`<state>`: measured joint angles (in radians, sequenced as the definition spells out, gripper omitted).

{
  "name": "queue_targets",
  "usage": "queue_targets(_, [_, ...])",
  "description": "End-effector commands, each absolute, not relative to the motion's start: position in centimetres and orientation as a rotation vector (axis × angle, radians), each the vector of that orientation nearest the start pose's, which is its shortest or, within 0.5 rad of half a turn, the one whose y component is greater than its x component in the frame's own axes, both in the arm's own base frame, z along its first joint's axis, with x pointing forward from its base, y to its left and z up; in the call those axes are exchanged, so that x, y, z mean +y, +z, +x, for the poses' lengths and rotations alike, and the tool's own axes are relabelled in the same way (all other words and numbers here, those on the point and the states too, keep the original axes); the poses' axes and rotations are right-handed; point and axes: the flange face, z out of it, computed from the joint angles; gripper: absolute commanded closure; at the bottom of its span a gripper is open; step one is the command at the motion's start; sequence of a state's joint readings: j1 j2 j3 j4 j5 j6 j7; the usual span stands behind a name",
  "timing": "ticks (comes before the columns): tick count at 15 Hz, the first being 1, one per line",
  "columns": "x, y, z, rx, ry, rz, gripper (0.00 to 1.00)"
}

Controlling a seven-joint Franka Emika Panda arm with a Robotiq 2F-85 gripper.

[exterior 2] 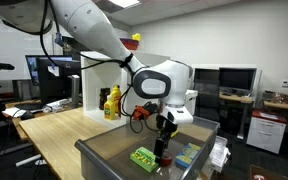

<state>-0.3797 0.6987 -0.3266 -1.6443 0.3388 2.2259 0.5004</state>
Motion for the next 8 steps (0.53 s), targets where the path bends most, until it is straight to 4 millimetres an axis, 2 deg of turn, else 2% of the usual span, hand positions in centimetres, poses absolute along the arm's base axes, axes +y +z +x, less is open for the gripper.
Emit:
queue_targets(1, [-40.62,22.36,53.87,1.864,0.076,-2.458,0.0])
queue_targets(8, [-41.13,22.82,54.48,1.842,0.045,-2.476,0.0])
